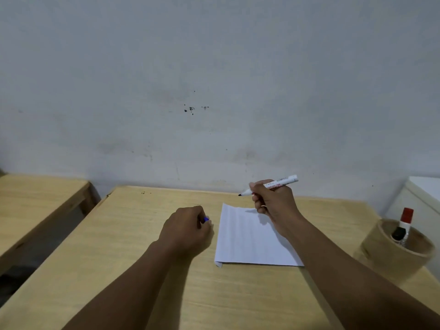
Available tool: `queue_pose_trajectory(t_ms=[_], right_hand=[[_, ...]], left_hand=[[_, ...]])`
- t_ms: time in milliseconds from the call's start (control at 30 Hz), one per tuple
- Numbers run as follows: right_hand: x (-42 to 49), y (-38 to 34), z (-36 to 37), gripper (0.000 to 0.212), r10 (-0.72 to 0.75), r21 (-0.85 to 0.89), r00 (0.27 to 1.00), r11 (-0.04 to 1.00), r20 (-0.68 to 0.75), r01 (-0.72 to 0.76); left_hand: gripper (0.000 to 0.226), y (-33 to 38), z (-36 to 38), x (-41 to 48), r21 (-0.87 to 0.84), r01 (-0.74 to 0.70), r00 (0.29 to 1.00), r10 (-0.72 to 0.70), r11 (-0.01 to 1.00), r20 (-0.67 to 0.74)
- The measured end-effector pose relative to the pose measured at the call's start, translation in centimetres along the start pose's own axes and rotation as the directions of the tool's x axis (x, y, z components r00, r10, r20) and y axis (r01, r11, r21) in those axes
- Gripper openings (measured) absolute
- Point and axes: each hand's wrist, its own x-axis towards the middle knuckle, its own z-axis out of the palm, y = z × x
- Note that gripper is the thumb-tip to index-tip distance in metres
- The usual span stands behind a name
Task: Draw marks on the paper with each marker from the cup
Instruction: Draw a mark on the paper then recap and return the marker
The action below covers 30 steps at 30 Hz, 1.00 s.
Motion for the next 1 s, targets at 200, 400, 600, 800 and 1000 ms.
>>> queue_pose_trajectory(t_ms=[200, 400, 600, 800, 1000], right_hand=[[1.5, 3.4, 2.2, 0.009, -0.007, -0.020, 1.000, 1.000, 0.013, 0.008], [1.8, 4.8, 2.6, 0.009, 0.026, -0.039, 0.999, 0.999, 0.030, -0.024], [2.2, 5.4, 3.0, 0.007, -0.045, -0.257, 0.998, 0.965, 0.035, 0.052], [3.4, 5.9, 4.2, 0.012, -0.101, -0.356, 0.995, 0.929, 0.021, 0.102], [3.9, 7.3, 4.2, 0.010, -0.151, -0.401, 0.988, 0.908, -0.044, 0.121]], left_hand=[[0.015, -0.4, 1.1, 0.2, -0.010, -0.069, 0.997, 0.068, 0.998, -0.019], [0.078, -0.8, 2.0, 0.1, 0.038, -0.079, 0.996, 0.081, 0.996, -0.045], [0.078, -1.5, 2.6, 0.4, 0.192, -0.199, 0.979, 0.203, 0.961, -0.004], [0.067, -1.6, 2.7, 0.7, 0.218, -0.200, 0.979, 0.205, 0.955, 0.000], [0.070, -1.8, 2.6, 1.0, 0.198, -0.198, 0.980, 0.201, 0.960, 0.001]])
